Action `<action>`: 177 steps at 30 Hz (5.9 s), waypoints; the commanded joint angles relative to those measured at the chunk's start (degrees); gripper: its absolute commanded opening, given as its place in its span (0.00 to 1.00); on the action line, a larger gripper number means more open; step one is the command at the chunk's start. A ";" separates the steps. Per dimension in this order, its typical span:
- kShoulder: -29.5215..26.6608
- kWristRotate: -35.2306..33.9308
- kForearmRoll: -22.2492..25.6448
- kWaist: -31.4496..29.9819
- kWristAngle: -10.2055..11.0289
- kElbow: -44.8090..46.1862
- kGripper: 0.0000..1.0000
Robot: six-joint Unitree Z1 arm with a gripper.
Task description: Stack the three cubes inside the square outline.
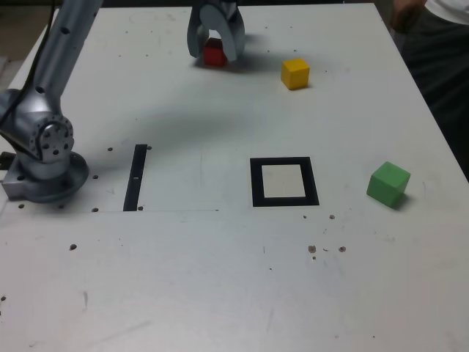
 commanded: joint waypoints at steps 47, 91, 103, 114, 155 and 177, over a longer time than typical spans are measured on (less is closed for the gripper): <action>-19.32 -29.02 -9.89 -17.55 -4.59 27.60 0.38; -20.47 -57.40 -8.65 -47.23 -15.57 28.85 0.38; -16.58 -58.66 -9.17 -49.36 -17.61 26.53 0.38; -13.80 -58.61 -10.46 -49.57 -18.26 25.40 0.40; -11.20 -47.68 -6.46 -31.19 -11.27 14.44 0.99; 0.29 -47.67 0.67 -20.07 -6.42 -4.07 0.97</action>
